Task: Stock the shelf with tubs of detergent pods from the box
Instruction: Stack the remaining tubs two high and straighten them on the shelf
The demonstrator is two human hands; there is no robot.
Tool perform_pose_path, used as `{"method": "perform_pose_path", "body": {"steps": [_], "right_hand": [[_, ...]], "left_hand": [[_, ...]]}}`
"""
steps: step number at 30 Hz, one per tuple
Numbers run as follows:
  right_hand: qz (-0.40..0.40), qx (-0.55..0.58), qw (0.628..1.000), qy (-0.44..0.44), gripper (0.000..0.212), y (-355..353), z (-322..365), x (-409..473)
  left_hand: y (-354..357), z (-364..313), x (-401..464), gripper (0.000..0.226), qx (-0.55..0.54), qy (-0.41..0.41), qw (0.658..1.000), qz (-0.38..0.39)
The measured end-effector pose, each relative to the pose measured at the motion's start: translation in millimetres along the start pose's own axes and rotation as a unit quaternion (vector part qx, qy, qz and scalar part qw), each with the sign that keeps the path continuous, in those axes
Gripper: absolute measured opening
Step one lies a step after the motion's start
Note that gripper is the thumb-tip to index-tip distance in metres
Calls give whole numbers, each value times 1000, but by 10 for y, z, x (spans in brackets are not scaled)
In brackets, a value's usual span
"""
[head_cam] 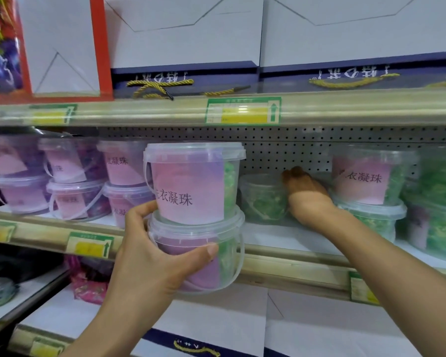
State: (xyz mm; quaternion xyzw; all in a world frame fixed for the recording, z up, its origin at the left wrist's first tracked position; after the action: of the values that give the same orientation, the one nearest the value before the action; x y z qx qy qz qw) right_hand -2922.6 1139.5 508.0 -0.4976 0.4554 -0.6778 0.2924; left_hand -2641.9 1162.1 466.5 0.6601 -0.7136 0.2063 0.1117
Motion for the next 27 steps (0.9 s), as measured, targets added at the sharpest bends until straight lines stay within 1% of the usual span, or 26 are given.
{"method": "perform_pose_path", "body": {"steps": [2, 3, 5, 8, 10, 13, 14, 17, 19, 20, 22, 25, 27], "right_hand": [[-19, 34, 999, -8, 60, -65, 75, -36], [-32, 60, 997, -25, 59, -96, 153, -52], [-46, 88, 993, -69, 49, -123, 353, -76], [-51, 18, 994, -94, 36, -58, 528, -35], [-51, 14, 994, -99, 35, -48, 525, -8], [-33, 83, 992, -87, 30, -34, 318, 13], [-33, 86, 993, -73, 30, -35, 225, 27], [-40, 70, 996, -28, 42, -36, 6, 67], [-58, 99, 993, -32, 47, -67, 42, 62], [-64, 110, 991, -43, 46, -74, 104, 59], [-54, 93, 992, -59, 38, -22, 231, 80], [-41, 40, 997, -47, 27, 79, 274, 136], [-50, 45, 997, -43, 25, 85, 213, 161]], "left_hand": [[-23, 0, 3, 82, -3, 2, 1000, -1], [-31, -2, 5, 83, -7, 2, 1000, 0], [-29, -3, 9, 83, -14, 5, 1000, 6], [-41, 7, -5, 83, -14, 10, 1000, 12], [-70, 10, -13, 82, -11, 9, 1000, 11], [-113, 0, -10, 83, -1, 13, 1000, 13], [-121, 1, -7, 84, 0, 13, 1000, 13], [-131, 1, -7, 82, -1, 16, 1000, 10], [-119, 4, -13, 82, -8, 19, 1000, 15], [-116, 8, -15, 82, -10, 20, 1000, 17], [-117, 18, -13, 82, -10, 19, 1000, 17], [-148, 34, 2, 83, -7, 17, 1000, 14], [-187, 38, 19, 83, -8, 19, 1000, 11]]}}
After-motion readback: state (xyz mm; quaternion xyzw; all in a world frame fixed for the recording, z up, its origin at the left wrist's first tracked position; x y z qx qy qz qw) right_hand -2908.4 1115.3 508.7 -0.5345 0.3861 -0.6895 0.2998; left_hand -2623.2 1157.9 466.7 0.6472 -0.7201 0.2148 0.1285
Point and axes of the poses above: each hand's wrist, its own x-axis towards the middle knuckle, its own y-axis out of the palm, z = x × y, the point moved 9 cm from there along x, towards the middle knuckle, and after that the axes turned 3 degrees about x, right-handed, at the moved point
